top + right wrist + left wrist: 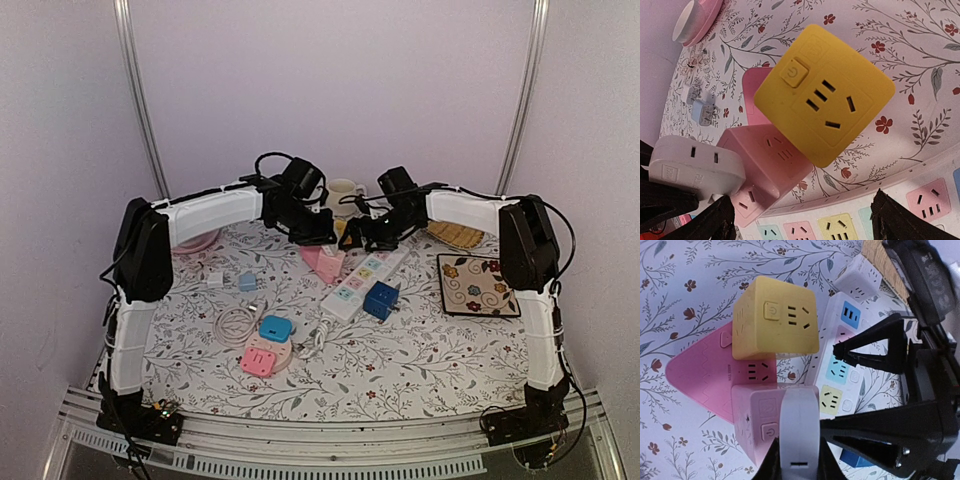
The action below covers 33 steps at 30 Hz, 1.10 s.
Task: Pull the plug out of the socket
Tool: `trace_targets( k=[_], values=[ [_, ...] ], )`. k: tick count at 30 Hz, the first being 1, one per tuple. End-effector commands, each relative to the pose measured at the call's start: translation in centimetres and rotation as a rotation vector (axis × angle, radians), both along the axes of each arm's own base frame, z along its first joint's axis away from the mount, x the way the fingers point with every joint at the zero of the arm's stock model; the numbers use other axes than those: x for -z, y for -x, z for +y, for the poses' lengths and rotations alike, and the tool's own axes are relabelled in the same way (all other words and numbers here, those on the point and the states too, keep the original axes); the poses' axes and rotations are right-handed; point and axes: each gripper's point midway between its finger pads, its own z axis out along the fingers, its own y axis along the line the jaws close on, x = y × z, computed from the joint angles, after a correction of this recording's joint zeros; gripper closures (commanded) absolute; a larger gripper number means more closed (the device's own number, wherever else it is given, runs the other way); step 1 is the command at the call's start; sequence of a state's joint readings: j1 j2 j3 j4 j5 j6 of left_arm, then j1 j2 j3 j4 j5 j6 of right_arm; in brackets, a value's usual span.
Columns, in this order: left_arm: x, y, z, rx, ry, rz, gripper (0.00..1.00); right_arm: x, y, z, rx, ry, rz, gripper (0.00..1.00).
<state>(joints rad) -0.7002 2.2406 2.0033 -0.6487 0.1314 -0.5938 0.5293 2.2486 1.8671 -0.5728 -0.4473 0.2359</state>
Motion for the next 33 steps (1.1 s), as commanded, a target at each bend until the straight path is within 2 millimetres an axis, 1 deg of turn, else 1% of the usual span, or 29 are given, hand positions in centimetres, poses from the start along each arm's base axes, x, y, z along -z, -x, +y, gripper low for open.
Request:
trace_targets(
  k=[1,4,10,12,16,25,29,33],
  values=[
    [-7.4,-1.0,-0.8,0.013,0.211,-0.121,1.00,1.6,-0.3,-0.4,0.025,0.051,0.011,0.02],
    [-8.0,-0.8,-1.0,0.036,0.277,-0.119,1.00,2.4,-0.2,-0.6,0.026,0.069,0.020,0.02],
    [-9.2,-0.4,-1.8,0.100,0.380,-0.130,1.00,2.9,-0.2,-0.9,0.033,0.092,0.019,0.02],
    [-9.7,-0.3,-1.7,0.109,0.416,-0.134,1.00,3.1,-0.1,-1.0,0.034,0.104,0.021,0.02],
    [-10.5,-0.4,-1.0,0.109,0.506,-0.136,1.00,3.6,0.0,-1.2,0.034,0.118,0.025,0.02],
    [-10.4,-0.3,0.5,0.091,0.613,-0.088,1.00,3.9,0.2,-1.4,0.031,0.130,0.023,0.02],
    [-10.8,-0.1,1.1,0.092,0.698,-0.072,1.00,3.9,0.2,-1.4,0.029,0.132,0.021,0.02],
    [-10.9,-0.1,1.3,0.093,0.731,-0.059,1.00,3.8,0.2,-1.5,0.031,0.139,0.016,0.02]
  ],
)
